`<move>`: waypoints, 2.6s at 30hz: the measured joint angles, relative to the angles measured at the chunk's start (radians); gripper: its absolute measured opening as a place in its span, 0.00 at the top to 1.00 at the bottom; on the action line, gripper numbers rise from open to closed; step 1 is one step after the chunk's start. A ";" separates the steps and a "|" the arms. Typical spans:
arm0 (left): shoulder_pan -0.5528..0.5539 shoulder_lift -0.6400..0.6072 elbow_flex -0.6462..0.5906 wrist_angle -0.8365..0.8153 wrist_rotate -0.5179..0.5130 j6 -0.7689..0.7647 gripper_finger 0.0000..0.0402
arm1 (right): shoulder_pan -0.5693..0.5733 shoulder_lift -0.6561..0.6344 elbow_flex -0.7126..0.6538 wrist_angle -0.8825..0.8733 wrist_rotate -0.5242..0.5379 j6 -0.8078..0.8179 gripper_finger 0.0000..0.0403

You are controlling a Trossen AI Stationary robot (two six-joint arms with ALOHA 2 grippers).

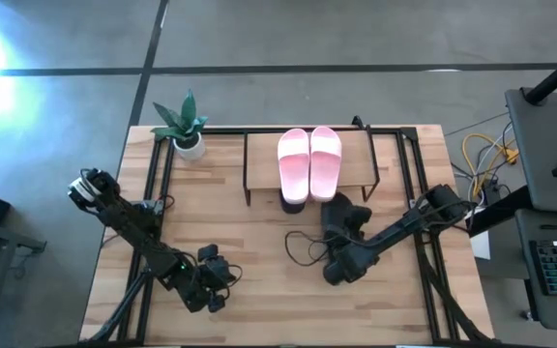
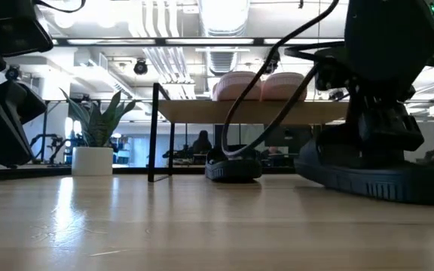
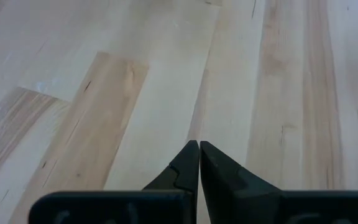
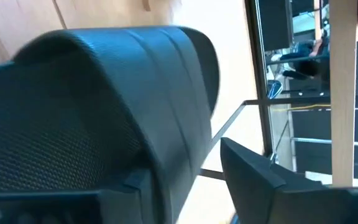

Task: Pick and place slides into the shelf
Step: Put the black slipper under the shelf

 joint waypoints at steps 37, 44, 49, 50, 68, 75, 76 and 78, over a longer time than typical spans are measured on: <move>0.008 0.000 -0.010 0.000 0.018 -0.106 1.00 | 0.278 -0.146 0.112 0.112 -0.804 0.859 0.96; 0.008 0.000 -0.009 0.007 0.025 -0.107 1.00 | 0.282 -0.082 0.098 0.178 -0.828 0.830 0.98; 0.008 -0.001 -0.009 0.030 0.032 -0.106 1.00 | 0.268 -0.060 0.095 0.210 -0.800 0.791 0.98; 0.007 -0.001 -0.009 0.032 0.033 -0.106 1.00 | 0.265 -0.053 0.091 0.214 -0.786 0.782 0.98; 0.007 -0.001 -0.009 0.030 0.034 -0.106 1.00 | 0.021 -0.034 0.058 0.281 -0.585 0.410 0.98; 0.006 -0.001 -0.011 0.030 0.034 -0.106 1.00 | -0.093 -0.034 0.053 0.338 -0.504 0.264 0.98; 0.006 -0.001 -0.011 0.030 0.034 -0.106 1.00 | -0.111 -0.034 0.053 0.358 -0.502 0.243 0.98; 0.006 -0.001 -0.011 0.030 0.034 -0.106 1.00 | -0.142 -0.034 0.053 0.390 -0.490 0.207 0.98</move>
